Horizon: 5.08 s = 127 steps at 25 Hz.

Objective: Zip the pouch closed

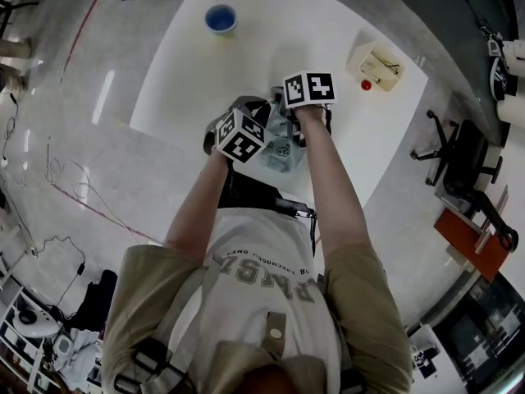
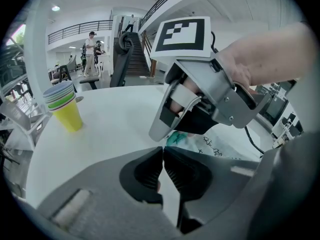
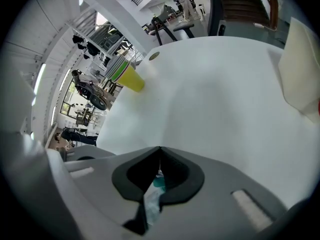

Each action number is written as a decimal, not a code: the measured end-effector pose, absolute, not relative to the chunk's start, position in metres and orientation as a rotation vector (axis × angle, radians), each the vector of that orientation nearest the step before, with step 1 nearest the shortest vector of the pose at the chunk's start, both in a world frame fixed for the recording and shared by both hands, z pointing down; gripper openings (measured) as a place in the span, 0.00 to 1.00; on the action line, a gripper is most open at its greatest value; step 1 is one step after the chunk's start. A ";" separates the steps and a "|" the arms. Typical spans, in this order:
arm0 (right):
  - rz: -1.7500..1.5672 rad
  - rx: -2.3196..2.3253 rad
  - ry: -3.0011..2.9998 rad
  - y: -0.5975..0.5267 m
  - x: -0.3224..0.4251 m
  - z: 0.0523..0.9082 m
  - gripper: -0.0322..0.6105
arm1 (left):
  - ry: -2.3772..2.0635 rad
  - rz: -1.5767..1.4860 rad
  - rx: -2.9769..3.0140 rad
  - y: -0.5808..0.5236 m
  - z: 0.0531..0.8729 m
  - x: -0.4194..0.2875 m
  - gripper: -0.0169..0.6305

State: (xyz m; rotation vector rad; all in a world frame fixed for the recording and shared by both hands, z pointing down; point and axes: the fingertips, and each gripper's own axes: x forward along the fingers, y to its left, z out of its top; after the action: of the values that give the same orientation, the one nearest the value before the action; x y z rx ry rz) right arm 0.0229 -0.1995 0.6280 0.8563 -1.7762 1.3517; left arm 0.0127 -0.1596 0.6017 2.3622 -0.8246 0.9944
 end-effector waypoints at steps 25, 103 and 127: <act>1.321 0.911 -1.753 -0.197 0.047 0.628 0.05 | -0.818 1.016 2.368 -0.159 0.603 0.009 0.06; 1.273 1.086 -1.724 -0.173 0.144 0.638 0.06 | -0.824 1.098 2.304 -0.158 0.626 -0.015 0.05; 1.214 1.258 -1.923 -0.181 0.159 0.608 0.34 | -0.973 1.018 2.296 -0.178 0.604 -0.015 0.32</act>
State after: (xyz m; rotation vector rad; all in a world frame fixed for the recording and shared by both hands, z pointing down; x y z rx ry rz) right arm 0.1586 -0.1809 0.6078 1.2584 -1.9229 1.2141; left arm -0.0149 -0.1777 0.6042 2.2956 -0.9727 1.0185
